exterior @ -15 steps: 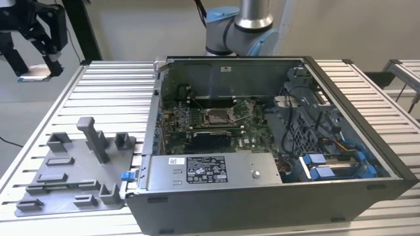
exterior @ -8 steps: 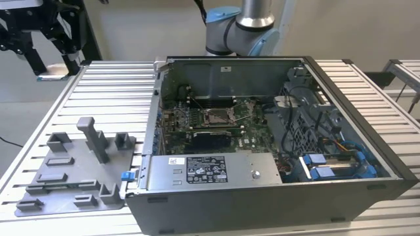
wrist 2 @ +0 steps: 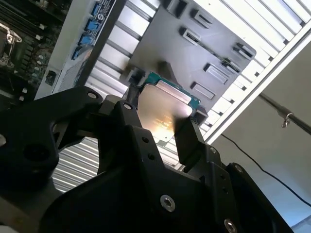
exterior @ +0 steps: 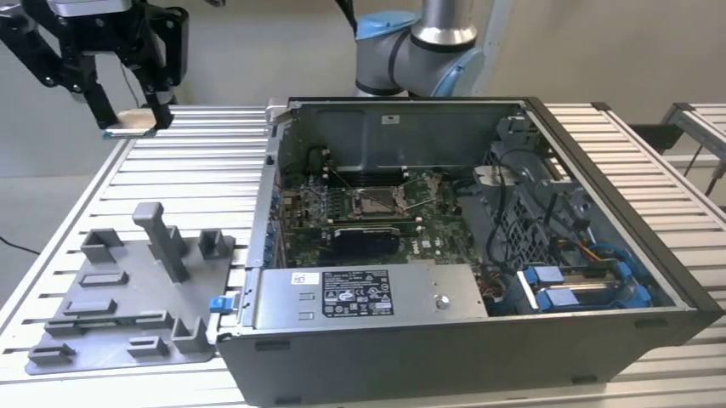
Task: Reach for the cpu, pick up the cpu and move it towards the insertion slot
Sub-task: 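Pick up the cpu and move it towards the insertion slot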
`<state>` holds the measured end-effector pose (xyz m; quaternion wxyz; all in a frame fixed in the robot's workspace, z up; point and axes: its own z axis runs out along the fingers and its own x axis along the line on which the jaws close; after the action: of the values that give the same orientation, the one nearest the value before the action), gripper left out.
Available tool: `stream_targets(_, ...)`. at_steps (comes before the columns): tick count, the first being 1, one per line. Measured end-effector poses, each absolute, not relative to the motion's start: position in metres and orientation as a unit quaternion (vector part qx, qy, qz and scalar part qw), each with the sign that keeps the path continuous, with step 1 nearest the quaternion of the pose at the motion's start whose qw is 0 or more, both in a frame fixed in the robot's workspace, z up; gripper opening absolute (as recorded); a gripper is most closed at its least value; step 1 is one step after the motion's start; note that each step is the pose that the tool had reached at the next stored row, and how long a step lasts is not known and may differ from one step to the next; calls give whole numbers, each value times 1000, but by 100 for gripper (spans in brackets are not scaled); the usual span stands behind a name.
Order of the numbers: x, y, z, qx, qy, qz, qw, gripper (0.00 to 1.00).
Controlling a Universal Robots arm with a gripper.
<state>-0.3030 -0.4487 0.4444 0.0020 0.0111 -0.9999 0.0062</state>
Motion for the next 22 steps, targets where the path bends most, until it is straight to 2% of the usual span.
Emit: stream_targets(22,-230,-447,444,12,-1000,6,2,0)
